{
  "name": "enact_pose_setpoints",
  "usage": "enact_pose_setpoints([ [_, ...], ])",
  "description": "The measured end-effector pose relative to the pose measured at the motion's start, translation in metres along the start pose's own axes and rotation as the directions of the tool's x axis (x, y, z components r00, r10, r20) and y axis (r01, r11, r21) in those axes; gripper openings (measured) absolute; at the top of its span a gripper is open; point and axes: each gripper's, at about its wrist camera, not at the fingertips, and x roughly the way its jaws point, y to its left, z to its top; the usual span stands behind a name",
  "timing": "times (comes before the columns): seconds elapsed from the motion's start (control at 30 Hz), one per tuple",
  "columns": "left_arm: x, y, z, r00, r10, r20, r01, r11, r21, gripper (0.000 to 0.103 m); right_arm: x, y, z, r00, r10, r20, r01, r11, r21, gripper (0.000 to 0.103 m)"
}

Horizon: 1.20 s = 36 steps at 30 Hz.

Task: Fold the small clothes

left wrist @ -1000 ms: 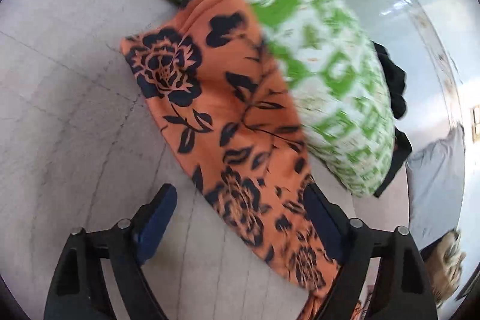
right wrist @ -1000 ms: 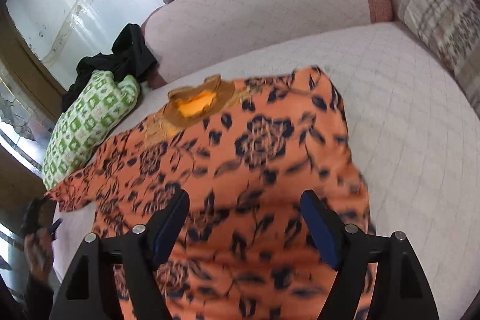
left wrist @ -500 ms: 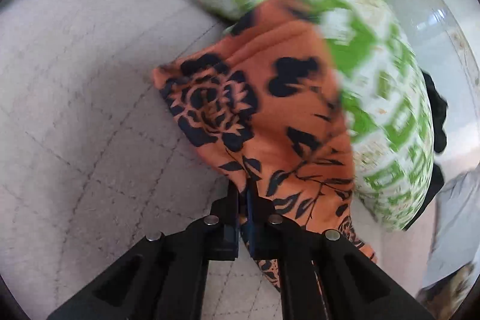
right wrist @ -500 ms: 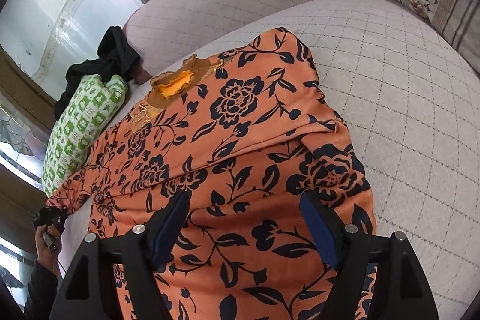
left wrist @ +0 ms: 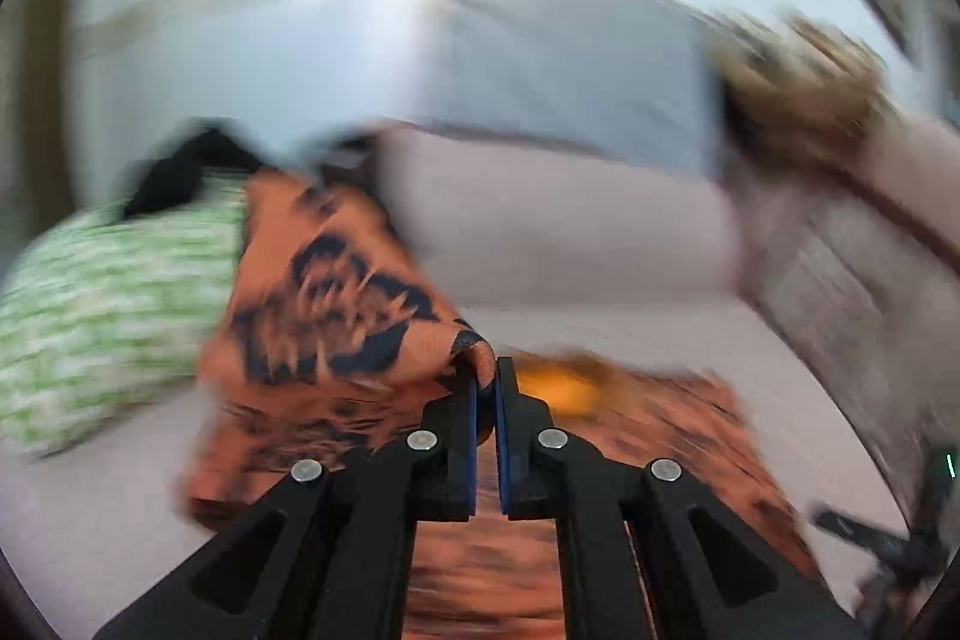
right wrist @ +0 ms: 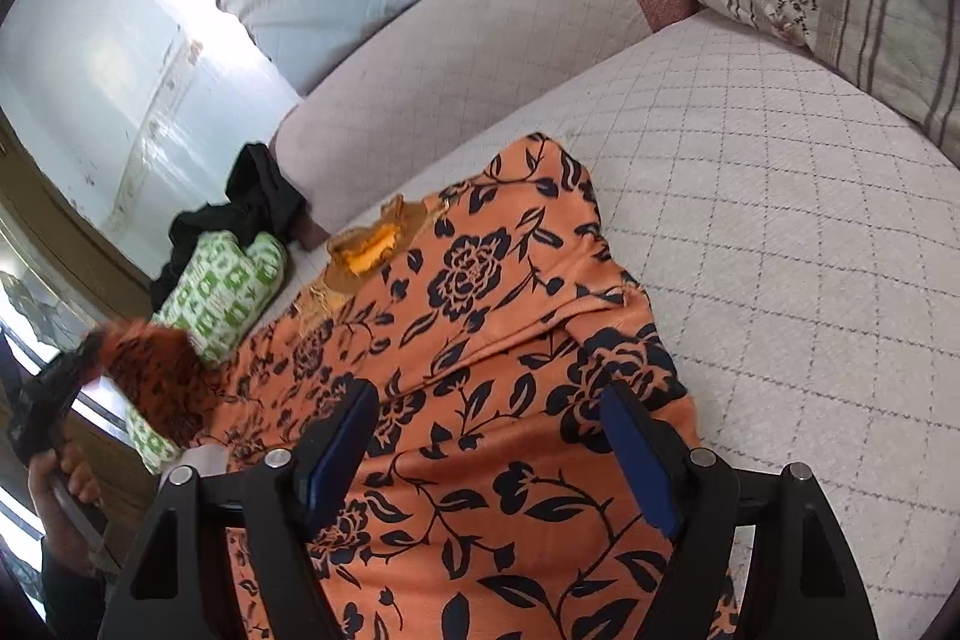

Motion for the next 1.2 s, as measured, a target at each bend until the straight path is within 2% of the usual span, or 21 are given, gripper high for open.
enact_pose_setpoints([
  [0.03, 0.024, -0.032, -0.012, 0.995, -0.060, -0.084, 0.066, 0.995, 0.077, 0.010, -0.001, 0.000, 0.000, 1.000, 0.002, 0.008, -0.002, 1.000, 0.000, 0.079],
  [0.07, 0.042, -0.051, -0.023, 0.987, -0.072, -0.147, 0.091, 0.987, 0.130, 0.014, -0.002, -0.001, 0.001, 1.000, 0.004, 0.012, -0.004, 1.000, -0.002, 0.080],
  [0.13, 0.083, -0.073, -0.056, 0.945, -0.037, -0.326, 0.104, 0.976, 0.190, 0.026, -0.001, -0.001, 0.003, 1.000, 0.015, -0.003, -0.015, 1.000, 0.002, 0.081],
  [0.17, 0.090, -0.068, -0.070, 0.931, -0.016, -0.366, 0.085, 0.981, 0.173, 0.026, -0.001, -0.001, 0.003, 1.000, 0.023, -0.001, -0.023, 1.000, 0.004, 0.083],
  [0.23, 0.071, -0.051, -0.086, 0.938, -0.005, -0.346, 0.051, 0.991, 0.125, 0.027, -0.001, 0.001, 0.003, 1.000, 0.025, -0.004, -0.025, 1.000, 0.002, 0.087],
  [0.3, 0.055, -0.026, -0.084, 0.949, 0.015, -0.313, 0.012, 0.996, 0.085, 0.038, -0.001, 0.002, 0.004, 0.999, 0.045, -0.006, -0.045, 0.999, 0.008, 0.087],
  [0.37, 0.034, 0.011, -0.076, 0.970, 0.057, -0.238, -0.050, 0.998, 0.036, 0.063, 0.003, 0.004, 0.005, 0.997, 0.070, -0.023, -0.069, 0.997, 0.031, 0.087],
  [0.4, 0.024, 0.028, -0.074, 0.974, 0.111, -0.199, -0.110, 0.994, 0.014, 0.069, 0.007, 0.005, 0.008, 0.994, 0.107, -0.039, -0.104, 0.993, 0.058, 0.087],
  [0.43, 0.018, 0.047, -0.073, 0.970, 0.166, -0.175, -0.170, 0.985, -0.011, 0.074, 0.011, 0.007, 0.011, 0.990, 0.127, -0.056, -0.123, 0.990, 0.068, 0.087],
  [0.47, 0.018, 0.068, -0.072, 0.963, 0.198, -0.181, -0.208, 0.978, -0.037, 0.074, 0.019, 0.011, 0.017, 0.987, 0.143, -0.079, -0.136, 0.987, 0.083, 0.087],
  [0.53, 0.016, 0.099, -0.077, 0.951, 0.220, -0.217, -0.242, 0.967, -0.081, 0.074, 0.029, 0.018, 0.029, 0.985, 0.148, -0.088, -0.140, 0.986, 0.086, 0.087],
  [0.57, 0.018, 0.111, -0.081, 0.947, 0.226, -0.230, -0.255, 0.961, -0.104, 0.074, 0.038, 0.026, 0.041, 0.990, 0.117, -0.085, -0.112, 0.992, 0.055, 0.087],
  [0.67, 0.024, 0.137, -0.098, 0.939, 0.233, -0.253, -0.279, 0.946, -0.163, 0.074, 0.074, 0.042, 0.066, 0.989, 0.022, -0.148, -0.029, 0.999, -0.045, 0.084],
  [0.73, 0.022, 0.149, -0.107, 0.939, 0.219, -0.266, -0.275, 0.941, -0.196, 0.074, 0.110, 0.052, 0.076, 0.967, -0.126, -0.222, 0.091, 0.983, -0.162, 0.083],
  [0.8, 0.024, 0.158, -0.112, 0.940, 0.203, -0.273, -0.267, 0.937, -0.224, 0.074, 0.145, 0.052, 0.073, 0.920, -0.246, -0.306, 0.180, 0.957, -0.228, 0.073],
  [0.83, 0.024, 0.162, -0.114, 0.940, 0.201, -0.276, -0.268, 0.936, -0.229, 0.074, 0.156, 0.052, 0.069, 0.900, -0.275, -0.339, 0.194, 0.948, -0.253, 0.053],
  [0.87, 0.027, 0.164, -0.114, 0.939, 0.201, -0.278, -0.267, 0.937, -0.226, 0.074, 0.164, 0.053, 0.065, 0.883, -0.301, -0.361, 0.206, 0.938, -0.277, 0.025],
  [0.93, 0.031, 0.165, -0.114, 0.940, 0.193, -0.280, -0.257, 0.942, -0.214, 0.074, 0.164, 0.063, 0.061, 0.879, -0.334, -0.340, 0.220, 0.917, -0.333, 0.011],
  [1.1, 0.027, 0.165, -0.105, 0.957, 0.170, -0.237, -0.225, 0.947, -0.231, 0.074, 0.124, 0.101, 0.079, 0.914, -0.371, -0.163, 0.265, 0.851, -0.454, 0.009],
  [1.17, 0.029, 0.162, -0.099, 0.964, 0.152, -0.218, -0.205, 0.947, -0.247, 0.074, 0.115, 0.100, 0.085, 0.913, -0.399, -0.089, 0.314, 0.824, -0.472, 0.010],
  [1.2, 0.034, 0.159, -0.097, 0.964, 0.145, -0.224, -0.200, 0.949, -0.244, 0.074, 0.122, 0.089, 0.086, 0.902, -0.422, -0.097, 0.334, 0.821, -0.463, 0.012],
])
